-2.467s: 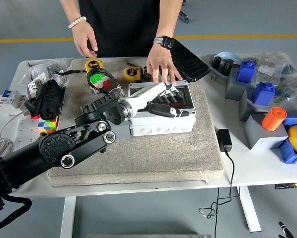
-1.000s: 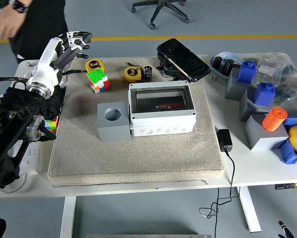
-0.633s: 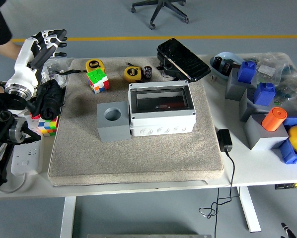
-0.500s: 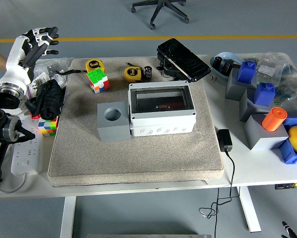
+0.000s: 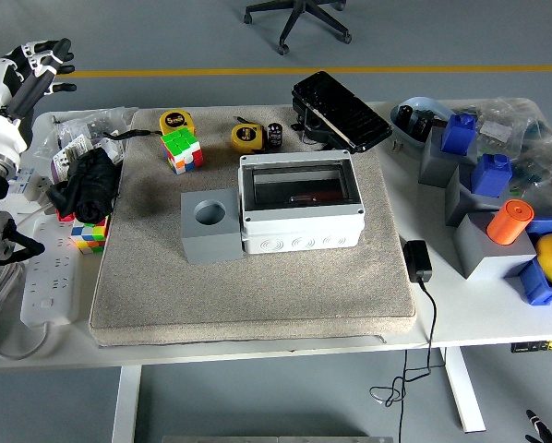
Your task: Fetch the battery,place it into the box,close the lid of the box
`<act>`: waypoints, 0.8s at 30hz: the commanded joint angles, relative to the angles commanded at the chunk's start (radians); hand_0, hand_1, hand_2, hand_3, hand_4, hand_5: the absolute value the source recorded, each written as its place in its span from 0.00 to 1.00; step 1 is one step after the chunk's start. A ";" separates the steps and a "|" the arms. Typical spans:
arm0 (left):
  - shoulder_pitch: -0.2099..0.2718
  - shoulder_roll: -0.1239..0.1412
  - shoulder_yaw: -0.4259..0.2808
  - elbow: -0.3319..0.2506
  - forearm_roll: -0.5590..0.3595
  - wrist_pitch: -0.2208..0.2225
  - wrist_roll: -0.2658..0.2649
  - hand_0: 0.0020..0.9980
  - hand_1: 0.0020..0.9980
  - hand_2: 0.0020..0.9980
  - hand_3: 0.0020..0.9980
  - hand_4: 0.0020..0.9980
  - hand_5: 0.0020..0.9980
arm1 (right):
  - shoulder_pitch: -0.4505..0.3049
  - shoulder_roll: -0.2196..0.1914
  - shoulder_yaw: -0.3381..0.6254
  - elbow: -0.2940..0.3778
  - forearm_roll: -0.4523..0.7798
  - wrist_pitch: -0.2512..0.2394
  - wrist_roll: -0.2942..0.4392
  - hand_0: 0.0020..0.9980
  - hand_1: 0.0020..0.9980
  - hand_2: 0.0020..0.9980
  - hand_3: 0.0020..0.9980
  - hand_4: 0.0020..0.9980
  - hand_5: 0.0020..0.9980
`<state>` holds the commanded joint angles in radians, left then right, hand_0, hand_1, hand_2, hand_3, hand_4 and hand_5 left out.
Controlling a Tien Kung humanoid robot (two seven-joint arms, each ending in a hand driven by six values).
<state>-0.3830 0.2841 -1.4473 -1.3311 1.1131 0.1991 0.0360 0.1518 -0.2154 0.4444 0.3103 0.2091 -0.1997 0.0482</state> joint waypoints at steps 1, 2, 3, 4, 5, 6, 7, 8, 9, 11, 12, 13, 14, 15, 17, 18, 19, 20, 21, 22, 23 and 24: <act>-0.001 0.001 -0.002 0.000 0.000 0.000 0.000 0.48 0.65 0.63 0.62 0.96 0.53 | 0.002 0.000 -0.002 0.000 0.001 0.001 -0.001 0.72 0.65 0.64 0.57 0.98 0.59; -0.001 0.001 -0.003 -0.001 0.000 0.000 -0.001 0.48 0.65 0.63 0.62 0.96 0.53 | 0.003 -0.001 -0.004 0.000 0.001 0.001 -0.001 0.72 0.65 0.64 0.57 0.98 0.59; -0.002 0.002 -0.004 -0.001 -0.001 0.000 -0.001 0.48 0.65 0.63 0.62 0.96 0.53 | 0.003 0.000 -0.005 0.000 0.002 0.002 -0.002 0.72 0.65 0.64 0.57 0.98 0.59; -0.002 0.002 -0.004 -0.001 -0.001 0.000 -0.002 0.48 0.65 0.63 0.62 0.96 0.53 | 0.004 -0.001 -0.007 0.000 0.003 0.002 -0.003 0.72 0.65 0.64 0.57 0.98 0.59; -0.002 0.002 -0.005 -0.001 -0.001 0.000 -0.002 0.48 0.65 0.63 0.62 0.96 0.53 | 0.004 -0.001 -0.008 -0.001 0.004 0.002 -0.003 0.72 0.65 0.64 0.57 0.98 0.59; -0.002 0.003 -0.005 -0.001 -0.001 0.000 -0.002 0.48 0.65 0.63 0.61 0.95 0.53 | 0.005 -0.001 -0.010 -0.001 0.004 0.002 -0.003 0.72 0.65 0.64 0.57 0.98 0.59; -0.002 0.003 -0.005 -0.002 -0.001 -0.001 -0.003 0.48 0.65 0.63 0.61 0.95 0.53 | 0.006 -0.001 -0.011 -0.001 0.006 0.002 -0.003 0.72 0.65 0.64 0.57 0.98 0.59; -0.002 0.003 -0.006 -0.002 -0.001 -0.001 -0.002 0.48 0.65 0.63 0.61 0.95 0.53 | 0.007 -0.002 -0.013 -0.002 0.007 0.001 -0.003 0.72 0.65 0.64 0.57 0.98 0.59; -0.002 0.004 -0.006 -0.002 0.000 -0.001 -0.002 0.48 0.65 0.63 0.61 0.95 0.53 | 0.008 -0.002 -0.014 -0.002 0.007 0.001 -0.004 0.72 0.65 0.64 0.57 0.98 0.59; 0.000 0.006 -0.008 -0.003 0.003 -0.003 0.003 0.48 0.65 0.63 0.62 0.95 0.53 | 0.009 -0.002 -0.016 -0.002 0.007 0.000 -0.004 0.72 0.65 0.64 0.57 0.98 0.59; 0.001 0.007 -0.009 -0.003 0.007 -0.005 0.009 0.48 0.65 0.63 0.62 0.95 0.53 | 0.010 -0.003 -0.015 -0.002 0.006 0.000 -0.004 0.72 0.65 0.64 0.57 0.98 0.59; 0.002 0.009 -0.010 -0.003 0.010 -0.008 0.013 0.48 0.65 0.63 0.62 0.95 0.53 | 0.011 -0.003 -0.016 -0.002 0.007 -0.001 -0.005 0.72 0.65 0.64 0.57 0.98 0.59; 0.004 0.010 -0.011 -0.003 0.010 -0.009 0.013 0.48 0.65 0.63 0.62 0.95 0.53 | 0.012 -0.003 -0.018 -0.002 0.007 0.000 -0.005 0.72 0.65 0.64 0.57 0.98 0.59; 0.005 0.011 -0.013 -0.004 0.010 -0.009 0.011 0.48 0.65 0.63 0.62 0.95 0.53 | 0.012 -0.003 -0.019 -0.002 0.008 0.000 -0.005 0.72 0.65 0.64 0.57 0.98 0.59; 0.008 0.013 -0.015 -0.005 0.007 -0.008 0.006 0.48 0.65 0.63 0.62 0.95 0.53 | 0.013 -0.003 -0.020 -0.003 0.008 0.000 -0.005 0.72 0.65 0.64 0.57 0.98 0.59; 0.009 0.014 -0.017 -0.008 0.006 -0.008 0.004 0.48 0.65 0.63 0.61 0.95 0.53 | 0.012 -0.003 -0.023 -0.003 0.010 0.001 -0.006 0.72 0.65 0.64 0.58 0.98 0.59; 0.009 0.014 -0.018 -0.009 0.005 -0.007 0.003 0.48 0.65 0.63 0.61 0.95 0.53 | 0.011 -0.002 -0.026 -0.004 0.011 0.002 -0.007 0.72 0.65 0.64 0.58 0.98 0.59; 0.009 0.014 -0.019 -0.010 0.004 -0.007 0.001 0.48 0.65 0.63 0.61 0.95 0.53 | 0.010 -0.002 -0.028 -0.004 0.012 0.004 -0.007 0.72 0.65 0.64 0.58 0.98 0.59; 0.009 0.014 -0.020 -0.011 0.003 -0.007 0.000 0.48 0.65 0.63 0.61 0.95 0.53 | 0.010 -0.002 -0.028 -0.004 0.012 0.005 -0.008 0.72 0.65 0.64 0.58 0.98 0.59; 0.008 0.014 -0.020 -0.011 0.003 -0.007 0.000 0.48 0.65 0.63 0.61 0.95 0.53 | 0.009 -0.001 -0.025 -0.004 0.011 0.006 -0.008 0.72 0.65 0.64 0.58 0.98 0.59; 0.008 0.015 -0.019 -0.012 0.003 -0.008 0.000 0.48 0.65 0.63 0.61 0.95 0.53 | 0.008 -0.001 -0.024 -0.004 0.011 0.007 -0.008 0.72 0.65 0.64 0.58 0.98 0.59; 0.008 0.016 -0.017 -0.012 0.004 -0.008 0.000 0.48 0.65 0.63 0.61 0.95 0.53 | 0.009 0.000 -0.024 -0.005 0.012 0.007 -0.008 0.72 0.65 0.64 0.58 0.98 0.59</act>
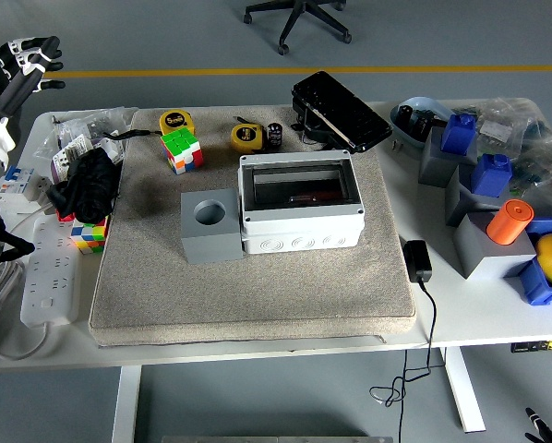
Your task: Fetch the battery,place it into the box,close the lid of the box
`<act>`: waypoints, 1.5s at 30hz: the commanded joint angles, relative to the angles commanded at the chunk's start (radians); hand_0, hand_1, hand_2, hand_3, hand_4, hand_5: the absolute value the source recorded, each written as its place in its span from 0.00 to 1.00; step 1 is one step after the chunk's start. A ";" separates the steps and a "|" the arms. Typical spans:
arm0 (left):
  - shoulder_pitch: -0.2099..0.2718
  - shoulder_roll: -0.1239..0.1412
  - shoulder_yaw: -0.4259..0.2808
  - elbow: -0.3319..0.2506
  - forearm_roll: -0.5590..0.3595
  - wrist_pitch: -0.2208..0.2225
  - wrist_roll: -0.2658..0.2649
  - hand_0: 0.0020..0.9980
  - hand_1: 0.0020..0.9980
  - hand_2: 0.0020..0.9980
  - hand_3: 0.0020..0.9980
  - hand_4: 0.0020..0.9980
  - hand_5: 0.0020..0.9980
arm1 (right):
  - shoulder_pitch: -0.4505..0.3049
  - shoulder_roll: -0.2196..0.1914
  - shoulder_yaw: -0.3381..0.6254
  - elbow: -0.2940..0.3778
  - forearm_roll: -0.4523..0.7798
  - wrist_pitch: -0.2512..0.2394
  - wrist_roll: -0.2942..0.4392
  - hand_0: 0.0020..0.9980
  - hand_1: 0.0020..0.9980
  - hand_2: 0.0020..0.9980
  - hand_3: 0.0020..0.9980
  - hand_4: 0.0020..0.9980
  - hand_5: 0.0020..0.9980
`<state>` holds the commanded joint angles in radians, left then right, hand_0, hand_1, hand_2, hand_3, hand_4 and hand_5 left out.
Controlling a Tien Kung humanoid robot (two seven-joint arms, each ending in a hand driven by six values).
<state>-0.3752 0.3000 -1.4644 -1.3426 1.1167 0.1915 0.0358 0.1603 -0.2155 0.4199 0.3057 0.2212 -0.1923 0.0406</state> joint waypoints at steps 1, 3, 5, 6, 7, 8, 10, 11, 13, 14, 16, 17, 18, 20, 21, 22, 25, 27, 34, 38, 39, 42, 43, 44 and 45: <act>0.000 0.002 0.003 0.001 0.000 -0.001 0.000 0.48 0.65 0.63 0.61 0.95 0.53 | 0.000 0.000 -0.001 0.000 0.001 0.001 0.000 0.72 0.65 0.64 0.58 0.98 0.59; -0.001 0.007 0.008 0.002 0.000 -0.002 0.000 0.48 0.65 0.63 0.61 0.95 0.53 | 0.002 0.001 -0.004 0.000 0.002 0.001 0.000 0.72 0.65 0.64 0.58 0.98 0.59; -0.001 0.009 0.007 0.002 0.000 -0.001 0.000 0.48 0.65 0.63 0.61 0.95 0.53 | 0.004 0.000 -0.006 0.000 0.002 0.001 0.000 0.72 0.65 0.64 0.58 0.98 0.59; -0.001 0.009 0.006 0.002 0.000 -0.001 -0.001 0.48 0.65 0.63 0.61 0.95 0.53 | 0.005 0.000 -0.007 0.000 0.002 0.001 -0.001 0.72 0.65 0.64 0.57 0.98 0.59; -0.002 0.008 0.005 0.002 0.000 -0.001 -0.001 0.48 0.65 0.63 0.61 0.95 0.53 | 0.004 0.000 -0.007 0.000 0.002 0.001 -0.002 0.72 0.65 0.64 0.57 0.98 0.59; -0.002 0.008 0.005 0.002 0.000 -0.001 -0.001 0.48 0.65 0.63 0.61 0.95 0.53 | 0.004 0.000 -0.007 0.000 0.001 0.002 -0.003 0.72 0.65 0.64 0.57 0.98 0.59; -0.006 0.005 0.007 0.002 -0.004 -0.002 -0.009 0.48 0.65 0.63 0.61 0.95 0.53 | 0.001 0.001 -0.005 -0.001 0.000 0.005 -0.008 0.72 0.65 0.64 0.57 0.98 0.59; -0.006 0.004 0.008 0.001 -0.006 -0.002 -0.012 0.48 0.65 0.63 0.61 0.95 0.53 | 0.000 0.002 -0.006 -0.001 -0.001 0.007 -0.011 0.72 0.65 0.64 0.57 0.98 0.59; -0.007 0.002 0.009 -0.001 -0.010 -0.003 -0.017 0.48 0.64 0.63 0.61 0.95 0.54 | -0.001 0.003 -0.012 -0.002 -0.001 0.011 -0.016 0.72 0.65 0.64 0.57 0.98 0.59; -0.006 0.001 0.009 -0.001 -0.010 -0.004 -0.018 0.48 0.64 0.63 0.61 0.95 0.54 | -0.002 0.004 -0.016 -0.002 0.001 0.012 -0.017 0.72 0.65 0.64 0.57 0.98 0.59; -0.005 0.001 0.010 -0.002 -0.011 -0.004 -0.017 0.48 0.64 0.63 0.61 0.95 0.54 | -0.002 0.004 -0.022 -0.003 0.004 0.014 -0.019 0.72 0.65 0.64 0.57 0.98 0.59; -0.005 0.001 0.010 -0.002 -0.011 -0.005 -0.017 0.48 0.64 0.63 0.61 0.95 0.54 | -0.001 0.004 -0.025 -0.004 0.005 0.015 -0.022 0.72 0.65 0.64 0.57 0.98 0.59; -0.006 0.001 0.010 0.000 -0.010 -0.006 -0.014 0.48 0.64 0.63 0.61 0.95 0.53 | 0.000 0.003 -0.025 -0.003 0.004 0.014 -0.023 0.72 0.66 0.64 0.58 0.98 0.59; -0.009 -0.003 0.009 0.003 -0.004 -0.011 -0.001 0.48 0.64 0.63 0.61 0.95 0.53 | 0.001 0.001 -0.028 -0.003 0.003 0.013 -0.026 0.72 0.66 0.64 0.58 0.98 0.59; -0.012 -0.005 0.009 0.006 0.001 -0.016 0.008 0.48 0.64 0.63 0.61 0.95 0.53 | 0.001 0.000 -0.028 -0.002 0.003 0.012 -0.027 0.72 0.66 0.64 0.58 0.98 0.59; -0.013 -0.005 0.010 0.006 0.002 -0.018 0.010 0.48 0.64 0.63 0.61 0.95 0.53 | 0.002 0.000 -0.027 -0.002 0.002 0.012 -0.027 0.72 0.66 0.64 0.58 0.98 0.59; -0.013 -0.006 0.009 0.003 0.001 -0.019 0.010 0.48 0.65 0.62 0.61 0.95 0.53 | 0.003 -0.001 -0.024 -0.001 -0.002 0.010 -0.026 0.72 0.66 0.64 0.58 0.98 0.59; -0.012 -0.007 0.009 0.002 0.000 -0.019 0.009 0.48 0.65 0.62 0.61 0.95 0.53 | 0.002 0.000 -0.021 -0.001 -0.005 0.010 -0.026 0.72 0.66 0.64 0.58 0.98 0.59; -0.009 -0.009 0.001 -0.004 -0.002 -0.021 0.009 0.49 0.64 0.62 0.61 0.95 0.53 | -0.010 0.008 -0.016 -0.004 -0.005 0.017 -0.027 0.72 0.66 0.64 0.58 0.98 0.59; -0.005 -0.011 -0.008 -0.013 -0.004 -0.021 0.011 0.49 0.64 0.61 0.60 0.95 0.54 | -0.014 0.008 -0.011 -0.004 -0.007 0.018 -0.028 0.72 0.66 0.64 0.58 0.98 0.59; -0.005 -0.012 -0.009 -0.014 -0.004 -0.021 0.011 0.49 0.64 0.61 0.60 0.95 0.54 | -0.014 0.008 -0.010 -0.004 -0.008 0.018 -0.029 0.72 0.66 0.64 0.58 0.98 0.59; -0.004 -0.013 -0.011 -0.016 -0.002 -0.023 0.015 0.49 0.64 0.61 0.60 0.95 0.54 | -0.014 0.008 -0.001 -0.004 -0.011 0.016 -0.028 0.72 0.66 0.64 0.58 0.99 0.60; -0.004 -0.013 -0.012 -0.017 -0.002 -0.024 0.015 0.49 0.64 0.61 0.60 0.95 0.54 | -0.014 0.008 0.001 -0.004 -0.012 0.015 -0.028 0.72 0.66 0.64 0.58 0.99 0.60; -0.004 -0.014 -0.013 -0.017 -0.002 -0.024 0.017 0.49 0.64 0.61 0.60 0.95 0.54 | -0.014 0.008 0.004 -0.004 -0.013 0.015 -0.027 0.72 0.66 0.64 0.58 0.99 0.60; -0.004 -0.014 -0.013 -0.017 -0.001 -0.025 0.017 0.49 0.64 0.61 0.60 0.95 0.54 | -0.015 0.009 0.007 -0.004 -0.015 0.015 -0.026 0.72 0.66 0.64 0.58 0.99 0.60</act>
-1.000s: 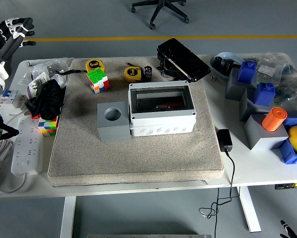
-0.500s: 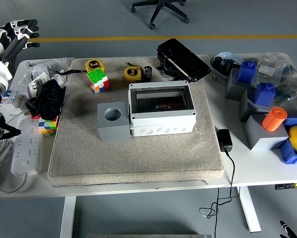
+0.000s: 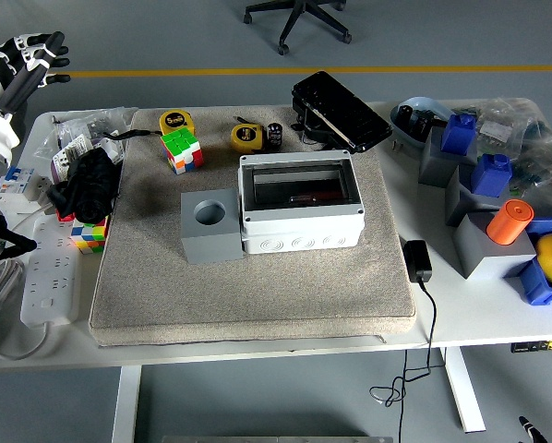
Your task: Fetch the battery,place it into the box,close the lid of the box
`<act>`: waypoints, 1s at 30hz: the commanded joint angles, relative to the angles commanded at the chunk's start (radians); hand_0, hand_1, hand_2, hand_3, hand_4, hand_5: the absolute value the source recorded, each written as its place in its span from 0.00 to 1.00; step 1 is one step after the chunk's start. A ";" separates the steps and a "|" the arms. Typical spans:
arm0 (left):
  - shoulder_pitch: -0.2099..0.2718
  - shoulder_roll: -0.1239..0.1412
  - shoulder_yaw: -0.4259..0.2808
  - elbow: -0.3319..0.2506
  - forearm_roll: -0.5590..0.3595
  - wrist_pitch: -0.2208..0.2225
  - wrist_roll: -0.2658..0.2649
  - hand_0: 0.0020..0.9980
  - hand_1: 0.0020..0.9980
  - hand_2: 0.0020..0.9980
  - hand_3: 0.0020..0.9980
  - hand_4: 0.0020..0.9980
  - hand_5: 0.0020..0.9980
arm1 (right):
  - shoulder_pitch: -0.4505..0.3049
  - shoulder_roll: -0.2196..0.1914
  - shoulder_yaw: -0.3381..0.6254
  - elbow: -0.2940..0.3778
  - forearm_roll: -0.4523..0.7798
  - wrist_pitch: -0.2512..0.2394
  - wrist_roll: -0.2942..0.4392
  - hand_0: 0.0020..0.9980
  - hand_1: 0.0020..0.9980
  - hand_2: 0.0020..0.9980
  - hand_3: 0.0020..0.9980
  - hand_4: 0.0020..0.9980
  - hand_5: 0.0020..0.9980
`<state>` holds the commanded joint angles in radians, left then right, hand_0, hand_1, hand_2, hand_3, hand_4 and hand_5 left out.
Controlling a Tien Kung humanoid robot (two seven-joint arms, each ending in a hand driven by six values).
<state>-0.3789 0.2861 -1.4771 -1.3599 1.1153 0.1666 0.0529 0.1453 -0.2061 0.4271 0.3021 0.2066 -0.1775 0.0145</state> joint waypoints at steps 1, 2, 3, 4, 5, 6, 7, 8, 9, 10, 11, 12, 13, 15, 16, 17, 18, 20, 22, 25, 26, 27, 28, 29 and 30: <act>0.000 0.000 0.000 0.000 0.000 0.000 0.000 0.49 0.64 0.61 0.60 0.95 0.54 | -0.001 0.001 0.002 0.000 -0.001 0.000 0.001 0.72 0.66 0.64 0.58 0.99 0.60; 0.000 0.000 0.001 0.000 0.000 -0.001 0.001 0.49 0.64 0.61 0.60 0.95 0.54 | -0.001 0.003 0.004 0.000 -0.001 0.001 0.001 0.72 0.66 0.64 0.58 0.99 0.60; 0.000 0.000 0.001 0.000 0.001 -0.001 0.001 0.49 0.65 0.61 0.60 0.95 0.54 | -0.002 0.004 0.004 -0.001 -0.001 0.001 0.002 0.72 0.66 0.64 0.58 0.99 0.60; 0.001 0.000 0.001 -0.001 0.003 0.001 0.002 0.49 0.65 0.61 0.60 0.95 0.54 | -0.003 0.006 0.005 -0.001 -0.002 0.002 0.002 0.72 0.66 0.64 0.58 0.99 0.60; 0.002 -0.001 0.000 -0.002 0.004 0.002 0.002 0.49 0.65 0.61 0.60 0.95 0.54 | -0.004 0.007 0.006 0.000 -0.002 0.003 0.003 0.72 0.66 0.64 0.58 0.99 0.60; 0.002 -0.001 -0.001 -0.003 0.004 0.002 0.003 0.49 0.65 0.61 0.60 0.95 0.54 | -0.004 0.008 0.006 0.000 -0.002 0.004 0.003 0.72 0.66 0.64 0.58 0.99 0.60; 0.003 -0.001 -0.001 -0.003 0.004 0.002 0.003 0.49 0.65 0.61 0.60 0.95 0.54 | -0.005 0.009 0.006 0.000 -0.002 0.004 0.004 0.72 0.66 0.64 0.58 0.99 0.60; 0.004 -0.001 -0.002 -0.003 0.004 0.001 0.004 0.49 0.65 0.61 0.60 0.95 0.54 | -0.005 0.009 0.007 0.000 -0.002 0.004 0.004 0.72 0.66 0.64 0.58 0.99 0.60; 0.004 0.000 -0.001 -0.001 0.003 0.000 0.003 0.49 0.64 0.61 0.60 0.95 0.54 | -0.006 0.009 0.009 0.000 -0.003 0.004 0.004 0.72 0.66 0.64 0.58 0.99 0.60; 0.004 0.000 -0.001 0.004 0.002 -0.002 0.004 0.49 0.64 0.61 0.60 0.95 0.54 | -0.007 0.009 0.010 -0.001 -0.003 0.004 0.004 0.72 0.66 0.64 0.58 0.99 0.60; 0.003 0.001 -0.001 0.008 0.001 -0.003 0.005 0.49 0.64 0.61 0.60 0.95 0.54 | -0.007 0.009 0.011 -0.001 -0.003 0.004 0.004 0.72 0.66 0.64 0.58 0.99 0.60; 0.003 0.002 -0.001 0.010 0.002 -0.004 0.006 0.49 0.64 0.61 0.60 0.95 0.54 | -0.006 0.009 0.013 -0.001 -0.004 0.005 0.003 0.72 0.66 0.64 0.58 0.99 0.60; 0.004 0.003 -0.001 0.010 0.002 -0.005 0.006 0.49 0.64 0.61 0.60 0.95 0.54 | -0.006 0.008 0.015 0.000 -0.005 0.004 0.003 0.72 0.66 0.64 0.58 0.99 0.60; 0.007 0.002 -0.004 0.007 0.002 -0.006 0.007 0.49 0.65 0.61 0.60 0.95 0.54 | -0.008 0.007 0.018 0.000 -0.004 0.004 0.003 0.72 0.66 0.65 0.58 0.99 0.60; 0.008 0.001 -0.005 0.006 0.001 -0.006 0.007 0.49 0.65 0.61 0.60 0.95 0.54 | -0.008 0.007 0.018 -0.001 -0.003 0.005 0.002 0.72 0.66 0.65 0.58 0.99 0.60; 0.008 0.000 -0.006 0.005 0.002 -0.006 0.008 0.49 0.65 0.61 0.60 0.95 0.54 | -0.009 0.008 0.019 -0.002 -0.001 0.005 0.002 0.72 0.66 0.65 0.58 0.99 0.60; 0.009 -0.001 -0.007 0.004 0.002 -0.006 0.008 0.49 0.65 0.61 0.60 0.95 0.54 | -0.009 0.008 0.020 -0.002 -0.001 0.005 0.002 0.72 0.66 0.65 0.58 0.99 0.60; 0.011 -0.002 -0.009 0.004 0.001 -0.006 0.007 0.49 0.65 0.61 0.60 0.95 0.54 | -0.008 0.008 0.024 -0.002 -0.002 0.005 0.002 0.72 0.66 0.65 0.58 0.99 0.60; 0.012 -0.004 -0.009 0.010 0.000 -0.005 0.005 0.49 0.65 0.61 0.60 0.95 0.54 | -0.009 0.008 0.031 -0.001 -0.006 0.003 0.003 0.72 0.66 0.65 0.58 0.99 0.60; 0.007 -0.004 0.001 0.021 -0.001 -0.006 0.004 0.49 0.65 0.61 0.60 0.95 0.54 | -0.010 0.006 0.042 -0.001 -0.009 0.001 0.004 0.72 0.66 0.65 0.58 0.99 0.60; 0.006 -0.003 0.004 0.021 -0.002 -0.006 0.003 0.49 0.65 0.61 0.60 0.95 0.54 | -0.011 0.006 0.044 -0.001 -0.010 0.001 0.005 0.72 0.66 0.65 0.58 0.99 0.60; 0.003 -0.002 0.008 0.021 -0.002 -0.007 0.002 0.49 0.64 0.61 0.60 0.95 0.54 | -0.014 0.007 0.046 -0.001 -0.009 0.003 0.005 0.72 0.66 0.65 0.58 0.99 0.60; 0.000 -0.003 0.011 0.022 -0.002 -0.008 0.003 0.49 0.64 0.61 0.60 0.95 0.54 | -0.016 0.008 0.046 -0.002 -0.007 0.005 0.004 0.72 0.66 0.65 0.58 0.99 0.60; -0.002 -0.003 0.012 0.023 -0.002 -0.009 0.003 0.49 0.64 0.61 0.60 0.95 0.54 | -0.017 0.008 0.045 -0.003 -0.005 0.007 0.004 0.72 0.66 0.65 0.58 0.99 0.60; -0.004 -0.004 0.012 0.023 -0.002 -0.009 0.003 0.49 0.64 0.61 0.60 0.95 0.54 | -0.018 0.009 0.046 -0.004 -0.004 0.008 0.004 0.72 0.66 0.65 0.58 0.99 0.60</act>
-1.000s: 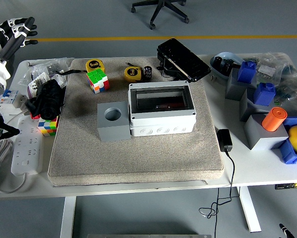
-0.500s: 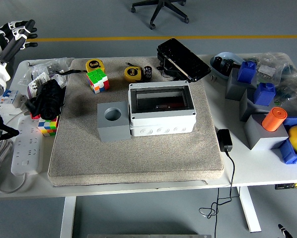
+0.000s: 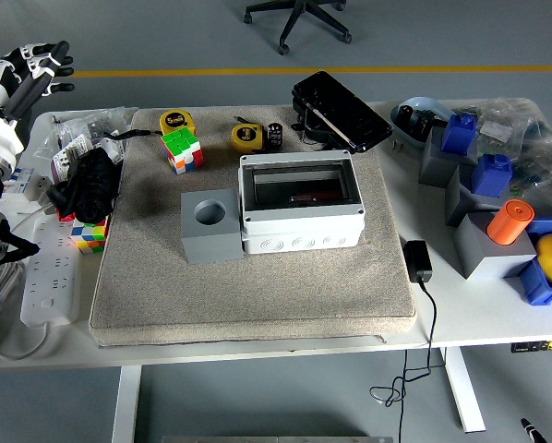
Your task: Fetch the battery,place it into the box,close the lid of the box
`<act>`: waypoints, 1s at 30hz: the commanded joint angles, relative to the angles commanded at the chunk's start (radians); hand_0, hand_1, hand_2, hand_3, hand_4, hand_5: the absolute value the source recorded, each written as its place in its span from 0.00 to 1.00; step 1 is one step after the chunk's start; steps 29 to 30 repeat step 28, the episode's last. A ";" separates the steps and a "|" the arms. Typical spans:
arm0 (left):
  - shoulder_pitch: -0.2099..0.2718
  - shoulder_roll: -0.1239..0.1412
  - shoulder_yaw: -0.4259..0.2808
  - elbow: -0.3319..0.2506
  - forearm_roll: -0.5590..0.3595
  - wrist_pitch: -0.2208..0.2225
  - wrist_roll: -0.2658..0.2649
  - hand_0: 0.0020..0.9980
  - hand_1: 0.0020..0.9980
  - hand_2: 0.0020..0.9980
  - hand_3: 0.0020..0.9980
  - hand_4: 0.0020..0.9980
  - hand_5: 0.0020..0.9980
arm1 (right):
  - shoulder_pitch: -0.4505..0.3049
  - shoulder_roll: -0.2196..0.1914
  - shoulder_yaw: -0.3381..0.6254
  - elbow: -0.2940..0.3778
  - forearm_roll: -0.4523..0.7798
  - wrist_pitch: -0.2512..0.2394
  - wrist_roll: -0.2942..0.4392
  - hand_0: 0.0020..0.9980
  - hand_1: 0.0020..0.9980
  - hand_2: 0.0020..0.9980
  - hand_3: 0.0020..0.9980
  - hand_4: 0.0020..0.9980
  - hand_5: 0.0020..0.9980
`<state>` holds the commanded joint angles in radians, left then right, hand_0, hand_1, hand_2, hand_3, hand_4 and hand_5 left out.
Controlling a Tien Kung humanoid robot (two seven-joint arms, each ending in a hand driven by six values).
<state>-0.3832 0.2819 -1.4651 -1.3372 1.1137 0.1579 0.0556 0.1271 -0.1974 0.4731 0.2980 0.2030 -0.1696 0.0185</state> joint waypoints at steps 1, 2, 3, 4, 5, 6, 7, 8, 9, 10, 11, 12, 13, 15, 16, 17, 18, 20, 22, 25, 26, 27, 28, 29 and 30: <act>-0.002 -0.002 0.000 -0.001 0.000 0.000 0.000 0.49 0.64 0.61 0.60 0.95 0.54 | -0.001 0.000 0.001 -0.001 0.001 0.001 0.000 0.72 0.66 0.65 0.58 0.99 0.60; -0.003 -0.003 0.000 -0.002 -0.001 0.000 0.000 0.49 0.64 0.61 0.60 0.95 0.54 | -0.001 0.000 0.002 -0.001 0.001 0.002 -0.001 0.72 0.66 0.65 0.58 0.99 0.60; -0.002 -0.004 0.001 -0.003 -0.001 0.000 0.001 0.49 0.64 0.61 0.60 0.95 0.54 | -0.001 0.000 0.002 -0.002 0.003 0.002 -0.001 0.72 0.66 0.65 0.58 0.99 0.60; -0.002 -0.005 0.001 -0.004 -0.001 0.000 0.002 0.49 0.64 0.61 0.60 0.95 0.54 | 0.000 0.000 0.001 -0.002 0.004 0.002 -0.002 0.72 0.66 0.65 0.58 0.99 0.60; -0.002 -0.006 0.002 -0.004 -0.001 0.000 0.002 0.49 0.64 0.61 0.60 0.95 0.54 | 0.001 0.000 0.001 -0.002 0.004 0.002 -0.003 0.72 0.66 0.65 0.58 0.99 0.60; -0.002 -0.006 0.003 -0.004 0.000 0.001 0.003 0.49 0.64 0.61 0.60 0.95 0.54 | 0.003 0.000 0.003 -0.002 0.003 0.000 -0.003 0.72 0.66 0.65 0.58 0.99 0.60; -0.002 -0.007 0.004 -0.004 0.000 0.001 0.004 0.49 0.64 0.61 0.60 0.95 0.54 | 0.004 -0.001 0.005 -0.001 0.001 -0.001 -0.003 0.72 0.66 0.65 0.58 0.99 0.60; -0.002 -0.007 0.005 -0.004 -0.001 0.001 0.004 0.49 0.64 0.61 0.60 0.95 0.54 | 0.006 -0.001 0.010 0.001 -0.003 -0.003 -0.003 0.72 0.66 0.65 0.58 0.99 0.60; -0.002 -0.008 0.006 -0.004 -0.001 0.000 0.005 0.49 0.64 0.61 0.60 0.95 0.54 | 0.007 -0.002 0.015 0.002 -0.008 -0.005 -0.002 0.72 0.66 0.65 0.58 0.99 0.60; -0.002 -0.008 0.008 -0.004 0.000 0.000 0.005 0.49 0.64 0.61 0.60 0.95 0.54 | 0.009 -0.002 0.018 0.003 -0.011 -0.007 -0.002 0.72 0.66 0.65 0.58 0.99 0.60; -0.002 -0.008 0.010 -0.004 -0.001 0.000 0.005 0.49 0.64 0.61 0.60 0.95 0.54 | 0.009 -0.003 0.019 0.004 -0.011 -0.007 -0.002 0.72 0.66 0.65 0.58 0.99 0.60; -0.003 -0.009 0.013 -0.004 -0.001 0.000 0.006 0.49 0.64 0.61 0.60 0.95 0.54 | 0.010 -0.002 0.017 0.003 -0.009 -0.007 -0.003 0.72 0.66 0.65 0.58 0.99 0.60; -0.004 -0.010 0.015 -0.004 -0.001 0.001 0.006 0.49 0.64 0.61 0.60 0.95 0.54 | 0.010 -0.002 0.016 0.003 -0.009 -0.007 -0.003 0.72 0.66 0.65 0.58 0.99 0.60; -0.006 -0.012 0.019 -0.004 -0.004 0.001 0.005 0.49 0.64 0.61 0.60 0.95 0.54 | 0.009 -0.001 0.013 0.002 -0.006 -0.006 -0.004 0.72 0.66 0.65 0.58 0.99 0.60; -0.006 -0.014 0.023 -0.003 -0.005 0.001 0.005 0.49 0.64 0.61 0.60 0.95 0.54 | 0.009 0.000 0.011 0.002 -0.005 -0.006 -0.004 0.72 0.66 0.65 0.58 0.99 0.60; -0.007 -0.014 0.026 -0.003 -0.006 0.001 0.005 0.49 0.64 0.61 0.60 0.95 0.54 | 0.008 0.000 0.010 0.001 -0.004 -0.005 -0.004 0.72 0.66 0.65 0.58 0.99 0.60; -0.007 -0.015 0.027 -0.003 -0.006 0.001 0.005 0.49 0.64 0.61 0.60 0.95 0.54 | 0.008 0.001 0.009 0.001 -0.003 -0.005 -0.004 0.72 0.66 0.65 0.58 0.99 0.60; -0.008 -0.016 0.031 0.001 -0.004 0.001 0.005 0.49 0.64 0.61 0.60 0.95 0.54 | 0.009 0.002 0.008 0.001 -0.002 -0.004 -0.003 0.72 0.66 0.65 0.58 0.99 0.60; -0.007 -0.016 0.034 0.003 -0.002 0.001 0.005 0.49 0.64 0.61 0.60 0.95 0.54 | 0.010 0.002 0.009 0.001 -0.003 -0.004 -0.003 0.72 0.66 0.65 0.58 0.99 0.60; -0.006 -0.016 0.037 0.006 -0.003 0.001 0.004 0.49 0.64 0.61 0.60 0.95 0.54 | 0.010 0.003 0.008 0.001 -0.001 -0.002 -0.002 0.72 0.66 0.65 0.58 0.99 0.60; -0.006 -0.016 0.038 0.005 -0.004 0.001 0.004 0.49 0.64 0.61 0.60 0.95 0.54 | 0.010 0.003 0.007 0.000 0.000 -0.001 -0.003 0.72 0.66 0.65 0.58 0.99 0.60; -0.007 -0.016 0.039 0.004 -0.007 0.001 0.002 0.49 0.64 0.61 0.60 0.95 0.54 | 0.009 0.003 0.006 0.000 0.002 -0.001 -0.003 0.72 0.66 0.65 0.58 0.99 0.60; -0.007 -0.016 0.039 0.004 -0.009 0.002 0.000 0.49 0.64 0.61 0.60 0.95 0.54 | 0.009 0.003 0.005 0.000 0.002 0.000 -0.003 0.72 0.66 0.65 0.58 0.99 0.60; -0.007 -0.016 0.039 0.004 -0.009 0.002 0.000 0.49 0.64 0.61 0.60 0.95 0.54 | 0.009 0.003 0.005 0.000 0.002 0.000 -0.003 0.72 0.66 0.65 0.58 0.99 0.60; -0.007 -0.016 0.039 0.004 -0.009 0.002 0.000 0.49 0.64 0.61 0.60 0.95 0.54 | 0.009 0.003 0.005 0.000 0.002 0.000 -0.003 0.72 0.66 0.65 0.58 0.99 0.60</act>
